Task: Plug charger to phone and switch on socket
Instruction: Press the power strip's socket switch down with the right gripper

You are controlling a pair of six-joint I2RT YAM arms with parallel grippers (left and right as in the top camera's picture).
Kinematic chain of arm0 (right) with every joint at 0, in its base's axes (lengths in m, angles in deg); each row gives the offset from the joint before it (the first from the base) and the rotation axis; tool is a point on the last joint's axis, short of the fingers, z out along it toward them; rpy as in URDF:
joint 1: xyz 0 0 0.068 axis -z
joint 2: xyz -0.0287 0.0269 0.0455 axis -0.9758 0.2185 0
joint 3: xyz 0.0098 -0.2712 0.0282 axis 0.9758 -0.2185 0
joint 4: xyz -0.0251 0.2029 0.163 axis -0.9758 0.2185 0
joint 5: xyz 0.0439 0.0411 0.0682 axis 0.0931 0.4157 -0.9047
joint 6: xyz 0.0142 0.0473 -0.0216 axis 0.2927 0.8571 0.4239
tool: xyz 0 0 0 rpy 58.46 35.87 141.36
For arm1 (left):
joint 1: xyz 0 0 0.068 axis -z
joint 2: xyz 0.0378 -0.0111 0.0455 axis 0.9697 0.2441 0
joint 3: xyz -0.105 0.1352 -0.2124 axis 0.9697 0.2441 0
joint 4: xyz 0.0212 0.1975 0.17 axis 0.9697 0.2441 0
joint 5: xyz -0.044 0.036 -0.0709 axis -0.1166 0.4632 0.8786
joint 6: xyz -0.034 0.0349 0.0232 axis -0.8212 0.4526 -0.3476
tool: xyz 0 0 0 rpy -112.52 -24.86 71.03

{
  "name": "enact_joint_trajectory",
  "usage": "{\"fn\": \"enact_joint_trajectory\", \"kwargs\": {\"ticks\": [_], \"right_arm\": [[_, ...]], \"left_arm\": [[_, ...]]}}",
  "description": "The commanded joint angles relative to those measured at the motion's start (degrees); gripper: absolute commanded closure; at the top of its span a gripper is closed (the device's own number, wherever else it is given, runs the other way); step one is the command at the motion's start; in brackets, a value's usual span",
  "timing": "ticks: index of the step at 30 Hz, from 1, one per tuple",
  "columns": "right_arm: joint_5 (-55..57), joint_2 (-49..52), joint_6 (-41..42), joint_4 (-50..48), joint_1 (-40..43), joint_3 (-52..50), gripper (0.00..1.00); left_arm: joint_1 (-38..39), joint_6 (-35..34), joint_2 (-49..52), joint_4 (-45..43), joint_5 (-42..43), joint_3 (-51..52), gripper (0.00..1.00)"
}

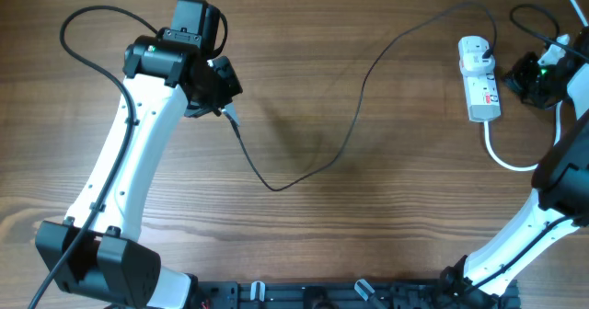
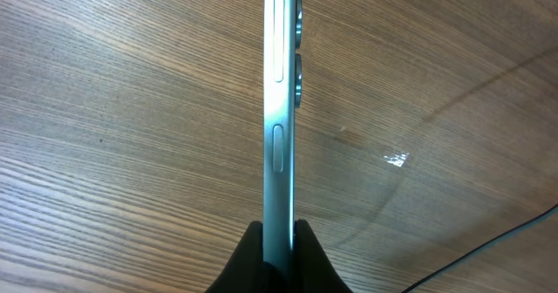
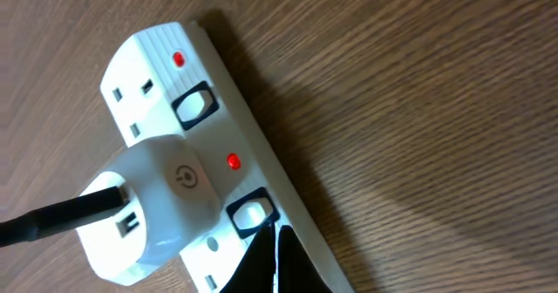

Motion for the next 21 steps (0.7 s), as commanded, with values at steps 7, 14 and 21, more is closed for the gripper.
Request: {"fn": "enact_joint_trajectory", "kwargs": {"ticks": [7,14,21], "right_arm": [[-2.4,2.8,-1.0,-0.4,0.2,0.2,0.96],[-7.4,2.9,-0.8,-1.9,0.2,0.2,0.96],[-6.6,3.8,-0.4,-3.5,0.1,-0.5,0.96]], "left_arm": [[0.2,0.9,-0.1,-0.7,-0.8,-1.2,0.96],[0.2,0.9,-0.1,-0.7,-0.8,-1.2,0.96],[0.2,0.9,-0.1,-0.7,-0.8,-1.2,0.96]]}}
